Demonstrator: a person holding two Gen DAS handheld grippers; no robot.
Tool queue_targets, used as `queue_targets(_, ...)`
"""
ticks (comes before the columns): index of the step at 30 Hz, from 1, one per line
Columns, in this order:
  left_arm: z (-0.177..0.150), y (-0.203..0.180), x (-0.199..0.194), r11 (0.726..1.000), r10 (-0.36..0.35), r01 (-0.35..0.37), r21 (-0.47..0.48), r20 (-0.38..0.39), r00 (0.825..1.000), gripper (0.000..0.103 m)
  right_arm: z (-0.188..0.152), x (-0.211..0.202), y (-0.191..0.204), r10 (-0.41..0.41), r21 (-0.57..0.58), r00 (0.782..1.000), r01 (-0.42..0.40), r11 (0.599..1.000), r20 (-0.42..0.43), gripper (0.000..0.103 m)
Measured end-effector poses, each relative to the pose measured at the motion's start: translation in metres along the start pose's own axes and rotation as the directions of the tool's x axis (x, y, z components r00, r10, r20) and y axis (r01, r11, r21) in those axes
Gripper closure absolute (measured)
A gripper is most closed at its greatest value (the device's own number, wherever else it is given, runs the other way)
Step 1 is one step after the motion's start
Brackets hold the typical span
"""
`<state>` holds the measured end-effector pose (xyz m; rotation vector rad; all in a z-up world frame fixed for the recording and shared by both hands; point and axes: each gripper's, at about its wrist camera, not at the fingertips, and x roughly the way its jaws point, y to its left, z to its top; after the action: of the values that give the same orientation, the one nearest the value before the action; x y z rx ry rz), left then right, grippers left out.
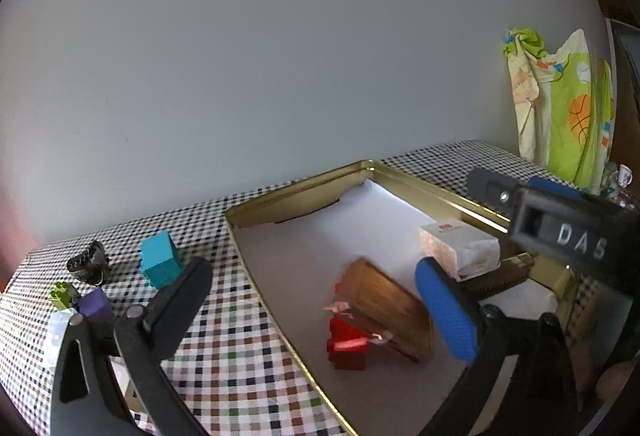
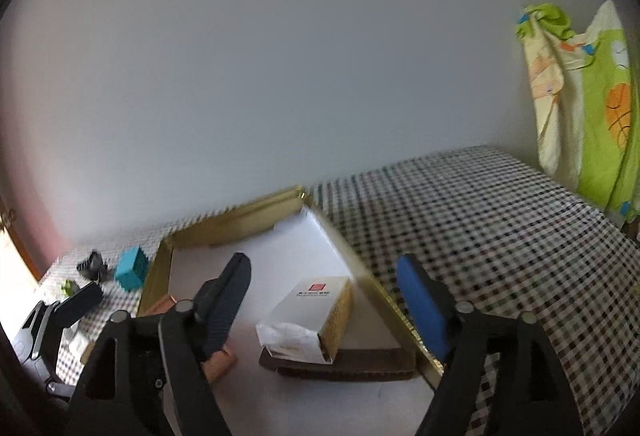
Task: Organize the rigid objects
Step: 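Withdraw both open tools from the gold tin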
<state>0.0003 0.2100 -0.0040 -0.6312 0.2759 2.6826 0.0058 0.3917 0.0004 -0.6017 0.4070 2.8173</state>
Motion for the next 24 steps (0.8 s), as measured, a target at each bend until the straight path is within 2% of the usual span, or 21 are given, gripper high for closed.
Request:
queue_targets(6,0.000,0.013,0.001,0.999,-0.006,0.005,-0.048,-0.010,1.000,0.000,0.001,0.003,-0.004,0.002,0.030,1.000,-0.002,1.000,-0.018,0.024)
queue_targets(11,-0.002,0.020,0.001,0.998,0.012,-0.012,-0.063,-0.009,1.000,0.000,0.002,-0.004,-0.005,-0.024,0.020,0.999,0.024,1.000,0.025,0.024)
queue_targets(15,-0.002,0.026,-0.002,0.997,0.037,-0.036,-0.074,0.007,0.999,0.000,0.002,-0.014,-0.003,-0.046,0.000,0.994,0.046,0.999,0.101,0.024)
queue_targets(20,-0.004,0.037,-0.006,0.994,0.063,-0.061,-0.086,0.027,0.998,0.000,0.000,-0.036,0.002,-0.080,-0.005,0.961,0.084,0.996,0.264,0.024)
queue_targets(24,-0.005,0.047,-0.008,0.991,0.096,-0.092,-0.092,0.037,0.995,0.000,-0.001,-0.034,0.006,-0.110,-0.023,0.959,0.120,0.993,0.262,0.023)
